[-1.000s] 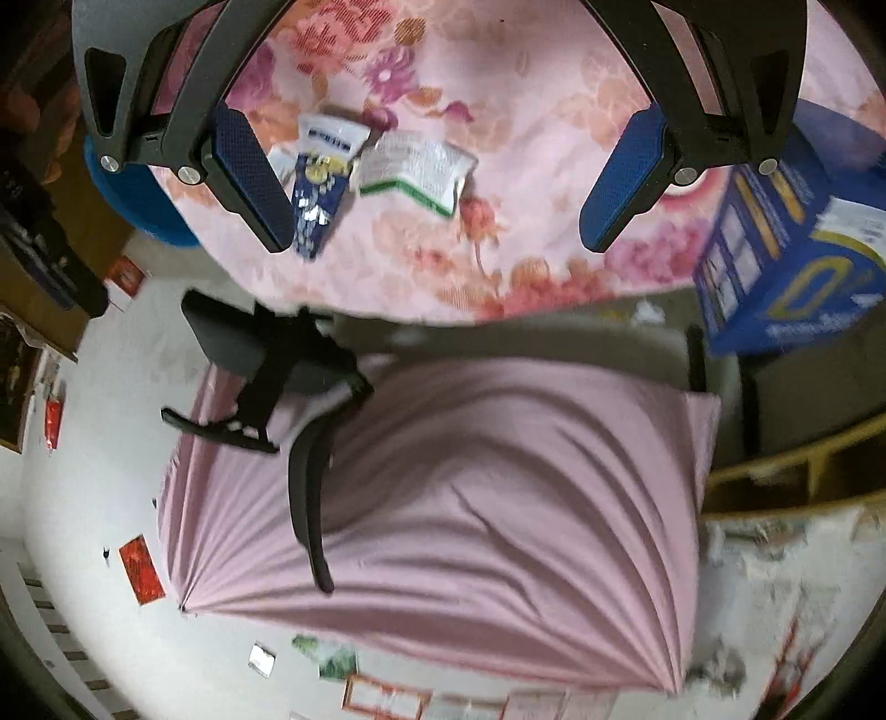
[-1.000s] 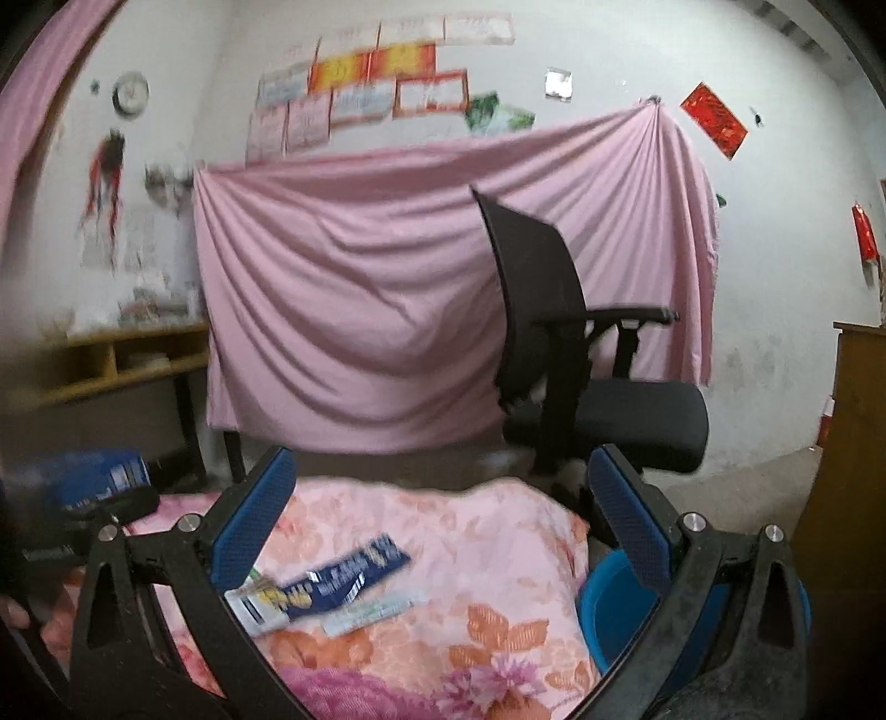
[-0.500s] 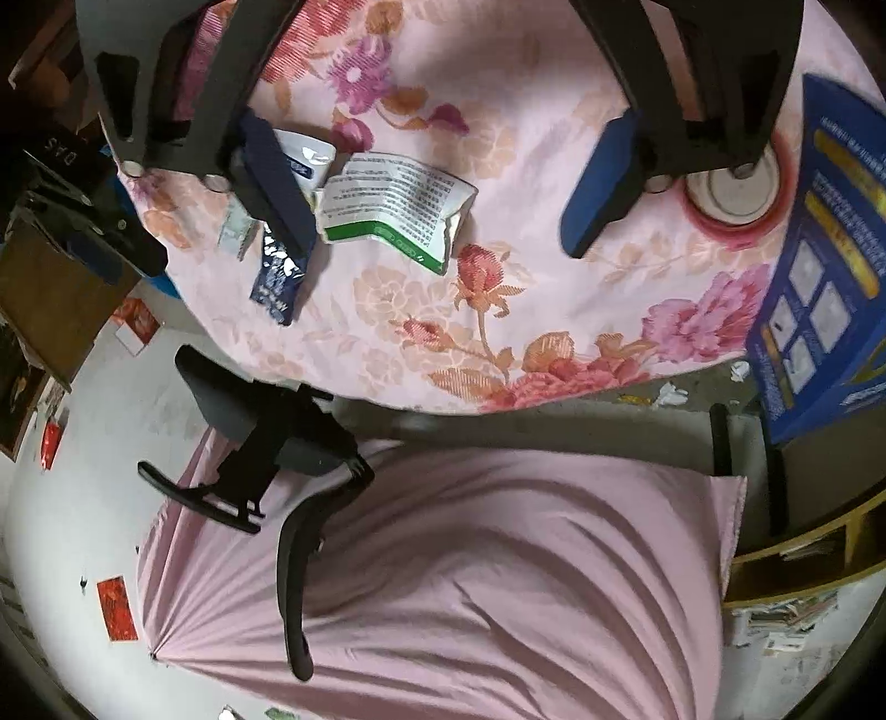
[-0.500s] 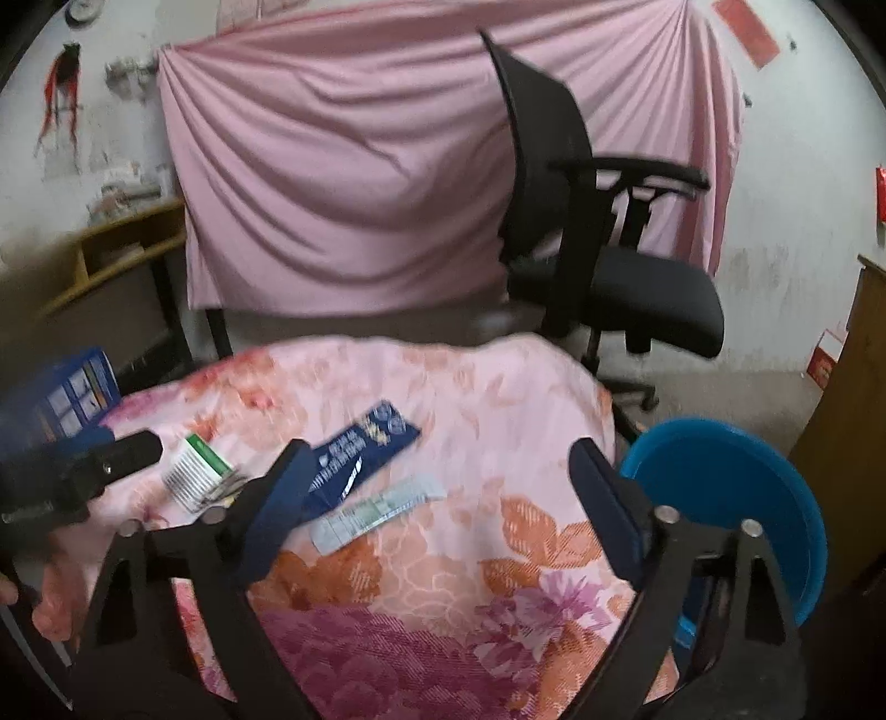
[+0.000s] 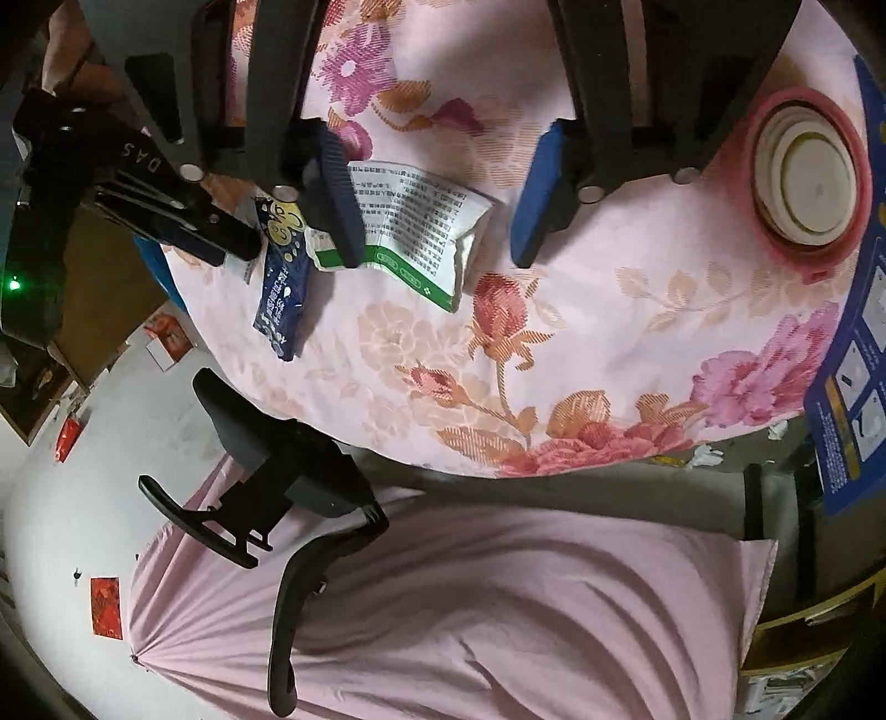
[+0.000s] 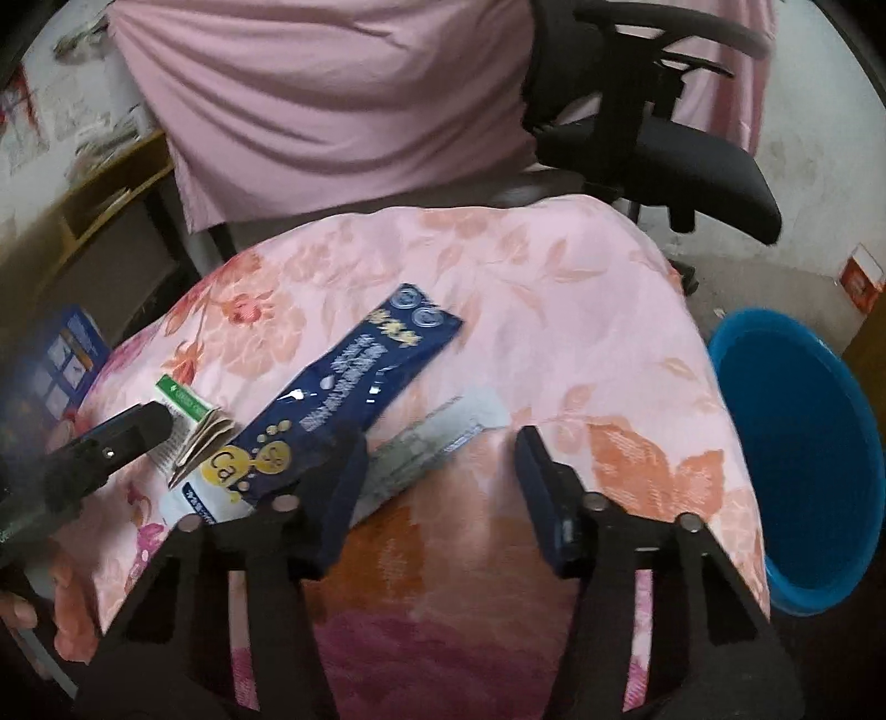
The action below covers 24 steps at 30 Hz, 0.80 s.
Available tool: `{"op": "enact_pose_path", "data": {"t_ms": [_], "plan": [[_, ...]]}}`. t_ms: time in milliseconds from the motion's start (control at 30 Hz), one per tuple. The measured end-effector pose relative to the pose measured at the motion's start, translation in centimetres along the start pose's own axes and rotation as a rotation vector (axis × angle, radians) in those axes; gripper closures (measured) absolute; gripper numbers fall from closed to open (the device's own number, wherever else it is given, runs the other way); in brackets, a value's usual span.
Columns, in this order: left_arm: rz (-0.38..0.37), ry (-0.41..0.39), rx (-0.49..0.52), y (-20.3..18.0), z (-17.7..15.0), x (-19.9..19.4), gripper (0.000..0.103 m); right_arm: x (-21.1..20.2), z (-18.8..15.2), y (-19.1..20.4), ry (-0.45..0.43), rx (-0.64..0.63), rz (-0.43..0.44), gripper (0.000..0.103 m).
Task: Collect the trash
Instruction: 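Grasp a white strip with the left tool while the right tool grasps another white paper strip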
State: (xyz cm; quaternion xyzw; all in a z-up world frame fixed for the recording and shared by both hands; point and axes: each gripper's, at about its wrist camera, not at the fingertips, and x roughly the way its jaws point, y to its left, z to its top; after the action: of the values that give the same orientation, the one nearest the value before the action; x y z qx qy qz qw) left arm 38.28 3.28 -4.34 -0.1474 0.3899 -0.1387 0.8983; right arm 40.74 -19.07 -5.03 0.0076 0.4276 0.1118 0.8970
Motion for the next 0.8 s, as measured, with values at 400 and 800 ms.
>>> {"op": "enact_pose_path", "data": {"t_ms": [400, 800], "plan": [[-0.016, 0.013, 0.021, -0.5, -0.4, 0.1, 0.086, -0.2, -0.4, 0.9, -0.009, -0.051, 0.076, 0.06], [0.007, -0.12, 0.12, -2.7, -1.0, -1.8, 0.098, -2.5, -1.1, 2.7, -0.121, -0.149, 0.077, 0.071]]}}
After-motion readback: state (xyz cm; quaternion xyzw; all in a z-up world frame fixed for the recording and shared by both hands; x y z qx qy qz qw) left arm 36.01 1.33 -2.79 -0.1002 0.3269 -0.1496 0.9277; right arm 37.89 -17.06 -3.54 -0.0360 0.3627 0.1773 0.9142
